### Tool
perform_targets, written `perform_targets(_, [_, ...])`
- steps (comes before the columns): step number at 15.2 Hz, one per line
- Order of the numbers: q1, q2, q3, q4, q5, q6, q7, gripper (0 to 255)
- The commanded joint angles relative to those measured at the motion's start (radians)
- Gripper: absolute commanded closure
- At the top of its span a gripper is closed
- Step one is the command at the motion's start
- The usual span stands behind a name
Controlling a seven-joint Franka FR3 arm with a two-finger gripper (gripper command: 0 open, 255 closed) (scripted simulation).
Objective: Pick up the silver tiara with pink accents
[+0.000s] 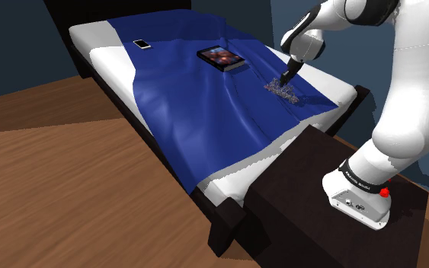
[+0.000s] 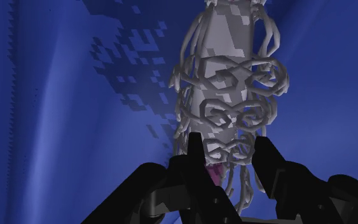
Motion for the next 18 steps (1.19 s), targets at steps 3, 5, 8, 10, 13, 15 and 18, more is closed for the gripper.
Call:
perform_targets(3, [0.000,0.001,0.001,0.000,0.000,0.000,0.000,255])
perform_targets(5, [0.001,0.000,0.000,0.000,0.000,-0.001,0.001,255])
perform_targets(8, [0.013,-0.030,-0.017,-0.005,-0.021,-0.025,0.017,255])
perform_targets(10, [0.021,-0.050,-0.029,-0.007,-0.035,-0.042,0.028,255])
perform_targets(13, [0.033,-0.079,-0.045,-0.009,-0.057,-0.068,0.044,255])
perform_targets(15, [0.041,-0.099,-0.055,-0.009,-0.071,-0.085,0.055,255])
perform_targets(18, [0.051,-0.126,-0.070,-0.007,-0.093,-0.112,0.071,255])
